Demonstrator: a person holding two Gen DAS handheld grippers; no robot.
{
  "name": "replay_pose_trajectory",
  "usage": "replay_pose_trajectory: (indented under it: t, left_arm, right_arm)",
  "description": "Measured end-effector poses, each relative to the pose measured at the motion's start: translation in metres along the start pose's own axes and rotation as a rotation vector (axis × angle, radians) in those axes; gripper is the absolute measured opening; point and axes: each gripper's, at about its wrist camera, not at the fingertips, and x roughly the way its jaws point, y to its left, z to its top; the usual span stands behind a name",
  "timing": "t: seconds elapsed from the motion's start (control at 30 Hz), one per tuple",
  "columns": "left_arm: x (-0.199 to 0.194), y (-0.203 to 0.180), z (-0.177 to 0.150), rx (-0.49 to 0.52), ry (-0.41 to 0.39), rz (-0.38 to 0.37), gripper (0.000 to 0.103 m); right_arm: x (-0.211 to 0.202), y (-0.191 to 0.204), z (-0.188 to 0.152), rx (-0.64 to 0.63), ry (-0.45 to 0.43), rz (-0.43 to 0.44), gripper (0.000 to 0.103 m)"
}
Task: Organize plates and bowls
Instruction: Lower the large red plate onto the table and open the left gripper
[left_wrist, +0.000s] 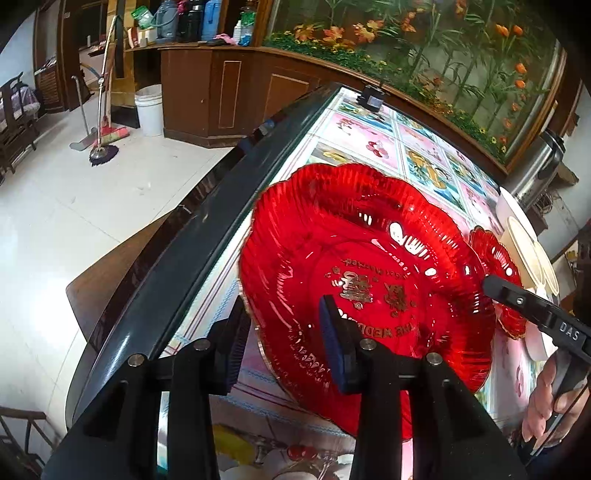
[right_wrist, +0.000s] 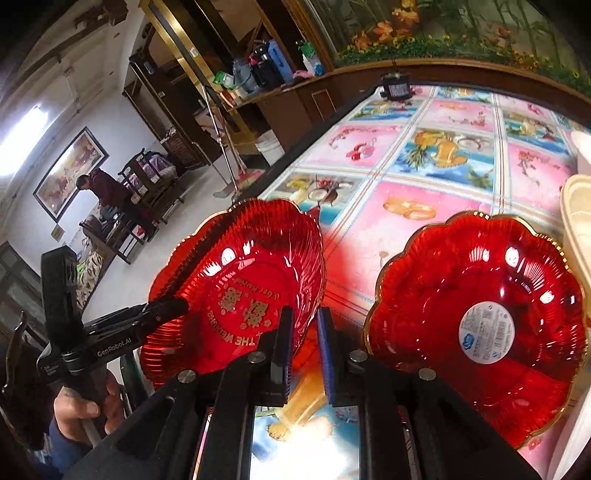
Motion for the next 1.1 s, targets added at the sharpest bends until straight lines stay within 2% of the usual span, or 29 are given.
replay_pose_trajectory:
  t: [0.1, 0.23, 0.33, 0.53, 0.6, 0.73, 0.9, 1.1]
  left_arm:
    - [-0.008, 0.003, -0.001, -0.004, -0.017, 0.016, 0.051]
    - [-0.023, 0.004, -0.001, 0.003, -0.06, 0.039, 0.052]
    - [-0.041, -0.003, -0.001, 0.033, -0.122, 0.087, 0.053]
    - [-0.062, -0.047, -0.002, 0.138, -0.215, 0.056, 0.073]
    - [-0.059, -0.07, -0.003, 0.197, -0.211, 0.027, 0.073]
    - [-0.046, -0.114, -0.008, 0.277, -0.161, -0.068, 0.073]
    - [-0.038, -0.152, -0.006, 0.305, -0.107, -0.155, 0.073]
    - [-0.021, -0.191, 0.009, 0.353, -0.067, -0.153, 0.073]
  right_arm:
    - [-0.01, -0.002, 0.0, -0.008, -0.029, 0.008, 0.015]
    - [-0.027, -0.019, -0.001, 0.032, -0.074, -0.011, 0.016]
    - [-0.04, -0.037, -0.001, 0.076, -0.104, -0.044, 0.016]
    - [-0.064, -0.063, -0.007, 0.134, -0.169, -0.162, 0.024]
    - [-0.066, -0.069, -0.01, 0.149, -0.158, -0.164, 0.024]
    - [-0.064, -0.086, -0.018, 0.21, -0.111, -0.101, 0.024]
    - [-0.067, -0.104, -0.023, 0.265, -0.104, -0.174, 0.024]
    - [-0.08, -0.127, -0.027, 0.344, -0.137, -0.268, 0.024]
